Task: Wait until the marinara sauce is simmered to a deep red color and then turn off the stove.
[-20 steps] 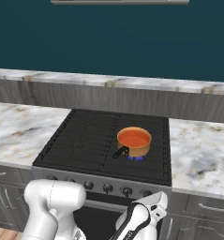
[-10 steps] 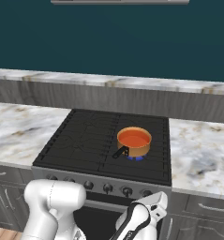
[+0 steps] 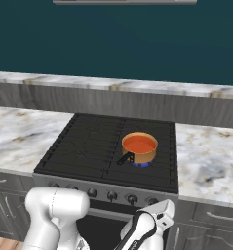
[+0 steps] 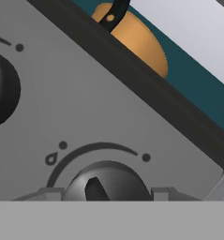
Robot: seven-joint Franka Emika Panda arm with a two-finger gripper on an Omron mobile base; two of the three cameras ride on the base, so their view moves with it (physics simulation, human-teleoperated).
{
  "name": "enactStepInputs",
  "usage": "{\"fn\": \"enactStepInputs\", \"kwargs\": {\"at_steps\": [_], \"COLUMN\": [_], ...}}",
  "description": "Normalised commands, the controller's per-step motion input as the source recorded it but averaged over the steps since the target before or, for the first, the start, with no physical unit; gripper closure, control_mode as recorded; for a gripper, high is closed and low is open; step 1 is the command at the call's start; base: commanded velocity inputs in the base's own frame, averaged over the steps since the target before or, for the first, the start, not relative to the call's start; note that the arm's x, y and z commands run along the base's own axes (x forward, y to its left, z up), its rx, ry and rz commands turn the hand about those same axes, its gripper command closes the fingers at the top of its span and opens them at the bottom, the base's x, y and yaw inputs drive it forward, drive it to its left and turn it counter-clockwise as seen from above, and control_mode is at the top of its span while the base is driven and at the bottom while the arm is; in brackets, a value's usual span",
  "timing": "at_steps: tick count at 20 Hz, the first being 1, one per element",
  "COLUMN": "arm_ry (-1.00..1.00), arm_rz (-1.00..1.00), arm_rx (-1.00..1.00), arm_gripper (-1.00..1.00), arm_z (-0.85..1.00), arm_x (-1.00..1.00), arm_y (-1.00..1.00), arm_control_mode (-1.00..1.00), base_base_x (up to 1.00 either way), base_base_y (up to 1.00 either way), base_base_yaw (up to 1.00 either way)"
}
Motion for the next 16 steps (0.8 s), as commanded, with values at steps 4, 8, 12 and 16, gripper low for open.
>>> {"fn": "enactStepInputs", "kwargs": {"at_steps": [4,8,12,16], "arm_ry": [0.0,0.0,0.0,0.0], "arm_rz": [0.0,0.0,0.0,0.0], "arm_rx": [0.0,0.0,0.0,0.0], "arm_gripper": [1.0,1.0,1.0,1.0], "arm_z": [0.0,0.0,0.0,0.0], "arm_x": [0.0,0.0,0.0,0.0], "arm_y": [0.0,0.0,0.0,0.0], "arm_control_mode": [-1.0,-1.0,-1.0,-1.0], "base_base_x": [0.0,0.0,0.0,0.0], "base_base_y": [0.0,0.0,0.0,0.0], "base_base_yaw": [0.0,0.0,0.0,0.0]}}
